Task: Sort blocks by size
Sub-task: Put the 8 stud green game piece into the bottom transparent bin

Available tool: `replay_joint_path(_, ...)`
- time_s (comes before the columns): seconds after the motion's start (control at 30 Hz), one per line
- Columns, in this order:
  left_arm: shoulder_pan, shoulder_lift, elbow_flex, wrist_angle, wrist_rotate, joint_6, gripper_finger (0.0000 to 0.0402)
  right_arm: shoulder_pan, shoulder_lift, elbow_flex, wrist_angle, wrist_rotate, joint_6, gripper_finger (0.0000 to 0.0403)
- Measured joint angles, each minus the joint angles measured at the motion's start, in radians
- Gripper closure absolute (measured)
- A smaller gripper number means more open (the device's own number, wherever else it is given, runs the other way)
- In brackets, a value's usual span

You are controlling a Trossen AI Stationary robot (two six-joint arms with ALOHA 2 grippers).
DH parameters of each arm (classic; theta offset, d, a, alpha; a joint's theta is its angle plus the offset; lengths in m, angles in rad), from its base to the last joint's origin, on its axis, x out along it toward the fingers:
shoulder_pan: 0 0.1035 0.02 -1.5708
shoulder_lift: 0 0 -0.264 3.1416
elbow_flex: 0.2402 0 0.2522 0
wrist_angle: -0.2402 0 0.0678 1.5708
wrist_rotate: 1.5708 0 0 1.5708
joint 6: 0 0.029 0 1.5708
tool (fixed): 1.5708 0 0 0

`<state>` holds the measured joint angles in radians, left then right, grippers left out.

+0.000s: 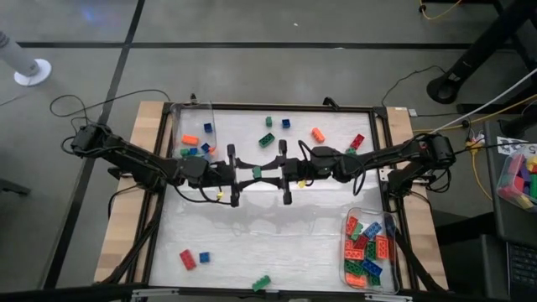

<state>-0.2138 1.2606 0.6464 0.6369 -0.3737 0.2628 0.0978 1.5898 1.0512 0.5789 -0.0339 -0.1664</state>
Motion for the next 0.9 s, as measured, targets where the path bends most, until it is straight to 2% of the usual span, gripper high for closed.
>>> replay_joint_path(0.03,0.001,0.000,0.000,0.001,0.000,-0.003,0.0280,0.000,0.000,0.000,0.000,0.005,0.000,0.0297)
replay_joint_path(0.27,0.001,0.000,0.000,-0.002,-0.010,0.000,0.0280,0.000,0.000,0.000,-0.002,0.026,0.005,0.0279)
replay_joint_path(0.43,0.001,0.000,0.000,-0.002,-0.057,0.002,0.0280,0.001,0.000,0.000,-0.004,0.088,0.005,0.0240)
replay_joint_path(0.57,0.007,-0.029,0.000,-0.055,-0.143,0.000,0.0280,0.000,-0.008,0.005,-0.036,0.145,0.004,0.0205)
replay_joint_path(0.7,0.041,-0.104,0.000,-0.218,-0.284,-0.047,0.0280,0.000,-0.038,0.055,-0.216,0.256,0.004,0.0187)
replay_joint_path(0.9,0.163,-0.279,0.001,-0.647,-0.501,-0.227,0.0280,0.000,-0.061,0.160,-0.680,0.440,0.004,0.0190)
